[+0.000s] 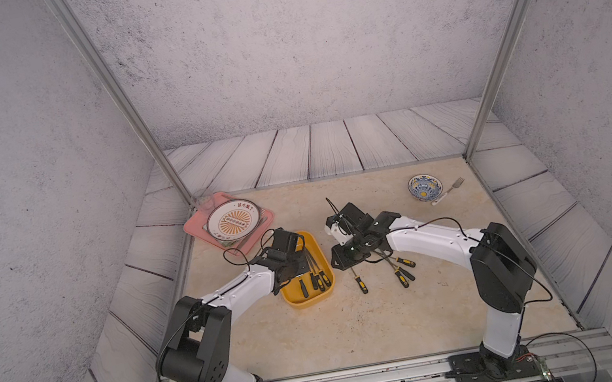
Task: Put the file tool into the storage box
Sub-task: Place the file tool in the storage box, then pick up the file tool from the center of the board.
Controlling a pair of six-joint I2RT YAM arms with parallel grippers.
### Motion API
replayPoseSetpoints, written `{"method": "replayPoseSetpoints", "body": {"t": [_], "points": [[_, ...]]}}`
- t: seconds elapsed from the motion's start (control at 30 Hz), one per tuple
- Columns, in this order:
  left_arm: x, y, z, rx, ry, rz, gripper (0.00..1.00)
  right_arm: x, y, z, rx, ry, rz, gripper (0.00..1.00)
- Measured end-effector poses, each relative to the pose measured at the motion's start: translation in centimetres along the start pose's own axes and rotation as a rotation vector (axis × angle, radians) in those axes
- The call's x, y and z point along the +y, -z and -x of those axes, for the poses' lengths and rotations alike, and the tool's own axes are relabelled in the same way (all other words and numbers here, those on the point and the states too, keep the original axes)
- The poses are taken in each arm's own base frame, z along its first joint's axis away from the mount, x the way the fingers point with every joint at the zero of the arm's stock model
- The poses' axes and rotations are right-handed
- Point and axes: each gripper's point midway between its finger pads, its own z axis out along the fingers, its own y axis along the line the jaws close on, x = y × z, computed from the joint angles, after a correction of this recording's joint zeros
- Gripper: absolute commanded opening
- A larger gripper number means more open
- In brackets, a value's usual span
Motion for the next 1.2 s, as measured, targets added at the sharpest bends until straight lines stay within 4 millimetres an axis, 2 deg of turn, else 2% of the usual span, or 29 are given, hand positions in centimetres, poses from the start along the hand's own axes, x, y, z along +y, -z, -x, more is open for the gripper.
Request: {"method": "replayPoseSetpoints", "body": {"t": [0.07, 0.1, 0.27, 0.5, 0.57, 0.63, 0.7, 0.97, 1.07, 1.2], "points": [[0.2, 0.0, -0.3, 0.012, 0.002, 0.006, 0.49, -1.2, -0.9, -1.0, 0.042, -0.013, -0.05, 0.37], [0.2, 0.0, -0.3, 0.014, -0.005, 0.005, 0.5, -1.7, -1.3, -1.5, 0.063, -0.019, -0.07, 0.37], [0.2, 0.0, -0.5, 0.02, -0.008, 0.005, 0.5, -4.1, -3.1, -4.0, 0.166, -0.037, -0.166, 0.37], [0.2, 0.0, -0.5, 0.019, -0.008, 0.005, 0.5, -6.0, -3.8, -6.1, 0.238, -0.028, -0.237, 0.35], [0.1, 0.0, -0.5, 0.022, -0.008, 0.001, 0.51, -6.3, -4.0, -6.6, 0.256, -0.027, -0.246, 0.28], [-0.1, 0.0, -0.6, 0.026, -0.008, -0.007, 0.51, -6.6, -4.3, -7.2, 0.273, -0.03, -0.252, 0.15], [-0.3, 0.0, -0.6, 0.029, -0.008, -0.022, 0.52, -6.6, -4.4, -7.2, 0.272, -0.035, -0.25, 0.01], [-3.4, 0.2, 0.1, 0.016, -0.009, -0.186, 0.64, -6.1, -4.0, -6.5, 0.216, -0.032, -0.22, 0.0], [-4.6, 0.4, 0.1, 0.01, -0.009, -0.26, 0.66, -5.1, -2.8, -5.5, 0.159, -0.022, -0.179, 0.0], [-5.9, 1.0, 0.3, -0.004, -0.008, -0.341, 0.66, -2.8, -0.6, -3.2, 0.056, -0.002, -0.1, 0.0]]}}
